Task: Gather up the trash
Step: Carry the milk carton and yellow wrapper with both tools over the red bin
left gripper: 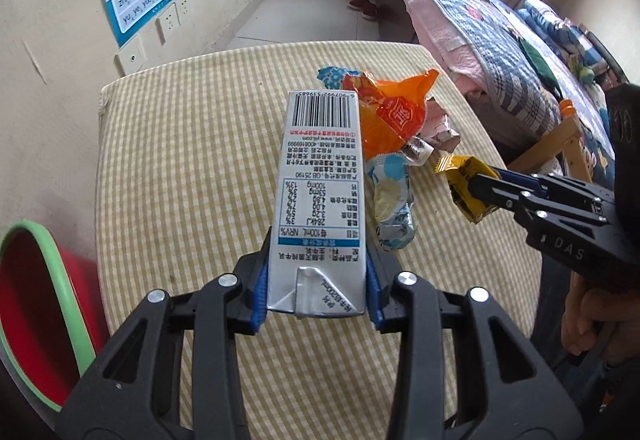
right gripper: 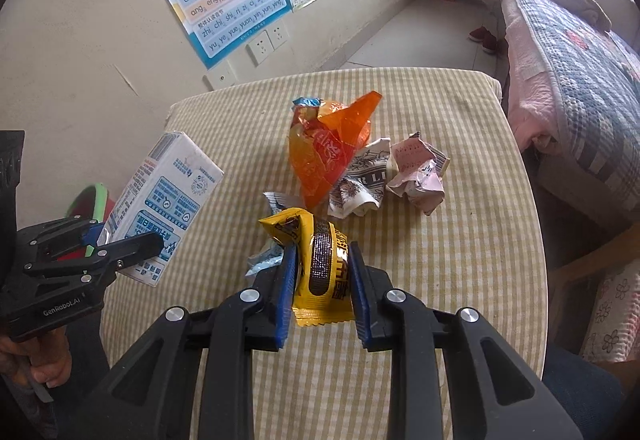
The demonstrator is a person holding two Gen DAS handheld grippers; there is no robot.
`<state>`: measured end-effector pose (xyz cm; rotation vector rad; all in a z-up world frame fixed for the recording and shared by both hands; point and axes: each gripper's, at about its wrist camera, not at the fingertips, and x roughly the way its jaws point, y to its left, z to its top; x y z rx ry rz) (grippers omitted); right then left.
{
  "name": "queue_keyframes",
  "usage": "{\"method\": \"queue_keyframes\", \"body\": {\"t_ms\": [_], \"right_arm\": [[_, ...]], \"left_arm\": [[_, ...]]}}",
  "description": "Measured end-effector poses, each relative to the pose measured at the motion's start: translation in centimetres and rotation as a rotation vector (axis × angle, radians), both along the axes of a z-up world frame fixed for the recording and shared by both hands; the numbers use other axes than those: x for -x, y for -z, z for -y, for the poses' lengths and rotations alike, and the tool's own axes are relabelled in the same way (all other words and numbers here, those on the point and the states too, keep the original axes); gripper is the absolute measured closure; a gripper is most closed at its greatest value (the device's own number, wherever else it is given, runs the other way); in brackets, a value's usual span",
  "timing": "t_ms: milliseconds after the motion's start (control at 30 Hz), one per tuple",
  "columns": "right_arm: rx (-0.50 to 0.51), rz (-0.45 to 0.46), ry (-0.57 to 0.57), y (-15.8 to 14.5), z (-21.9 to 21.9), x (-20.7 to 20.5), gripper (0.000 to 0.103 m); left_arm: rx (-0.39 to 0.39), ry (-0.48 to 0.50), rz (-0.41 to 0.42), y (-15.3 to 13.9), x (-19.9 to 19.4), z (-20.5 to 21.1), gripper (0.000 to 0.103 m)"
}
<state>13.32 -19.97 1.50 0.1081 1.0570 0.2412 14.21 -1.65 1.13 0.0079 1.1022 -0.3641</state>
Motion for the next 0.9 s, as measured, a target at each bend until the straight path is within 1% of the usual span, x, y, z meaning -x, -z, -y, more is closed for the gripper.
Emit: {"method": "queue_keyframes", "body": {"t_ms": [167,433,633,900], "right_arm": [[-0.005,0.043,-0.029,-1.8,-1.3,1.0,0.078],[0.000,0.112,-0.089,-4.7,-4.6,2.2,0.078],[0.002,0.134,-0.147,-5.6,-7.8,2.6,0.078],[0.001,0.151,-0.244,-6.2,-13.3,2.9,0.078]], "left_arm": [[0.013,-0.055,0.028,-1.3,1.8,-1.2,0.067],[0.033,-0.158,0.068,-2.9,4.2,-4.3,0.066],[0.051,-0.246,0.094,-4.1,5.7,-7.6,0.066],[0.072,-0.362,0.106,-4.5,7.3,-12.8,0.066]]}}
